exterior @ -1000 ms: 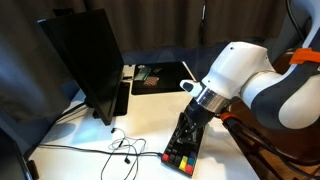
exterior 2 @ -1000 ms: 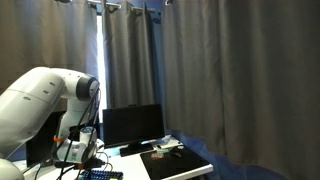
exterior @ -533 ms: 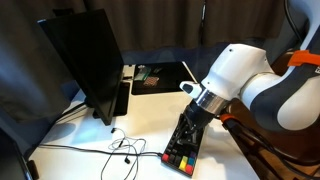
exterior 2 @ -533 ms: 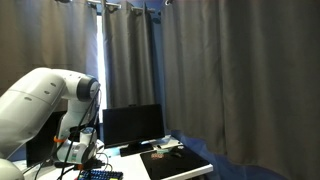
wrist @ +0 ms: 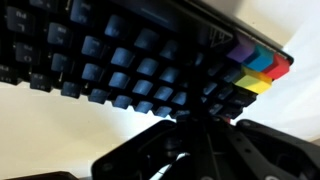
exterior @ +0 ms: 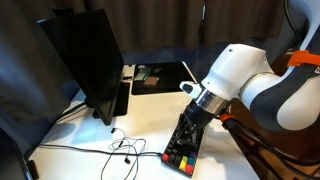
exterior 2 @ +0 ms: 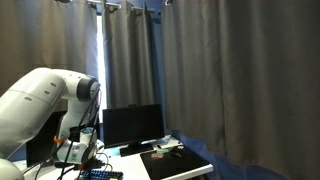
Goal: Press a button on the top left side of the keyboard
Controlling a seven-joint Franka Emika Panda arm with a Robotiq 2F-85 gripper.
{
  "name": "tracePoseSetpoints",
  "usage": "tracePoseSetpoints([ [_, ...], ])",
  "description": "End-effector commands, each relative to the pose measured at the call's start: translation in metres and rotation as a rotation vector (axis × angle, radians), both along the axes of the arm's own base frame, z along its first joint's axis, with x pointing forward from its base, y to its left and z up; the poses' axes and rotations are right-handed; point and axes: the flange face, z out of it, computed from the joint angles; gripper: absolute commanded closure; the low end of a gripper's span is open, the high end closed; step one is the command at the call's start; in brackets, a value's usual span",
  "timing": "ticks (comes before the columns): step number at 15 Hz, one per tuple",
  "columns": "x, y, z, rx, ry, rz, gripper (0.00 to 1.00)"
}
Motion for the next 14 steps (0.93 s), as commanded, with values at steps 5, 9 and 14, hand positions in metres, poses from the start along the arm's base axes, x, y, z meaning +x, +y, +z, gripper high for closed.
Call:
tracePoseSetpoints([
  [5, 0.000, 0.003, 0.000, 0.002, 0.003, -0.008, 1.00],
  [9, -0.001, 0.001, 0.007, -0.002, 0.001, -0.011, 1.00],
  [14, -0.001, 0.000, 0.017, 0.005, -0.012, -0.009, 1.00],
])
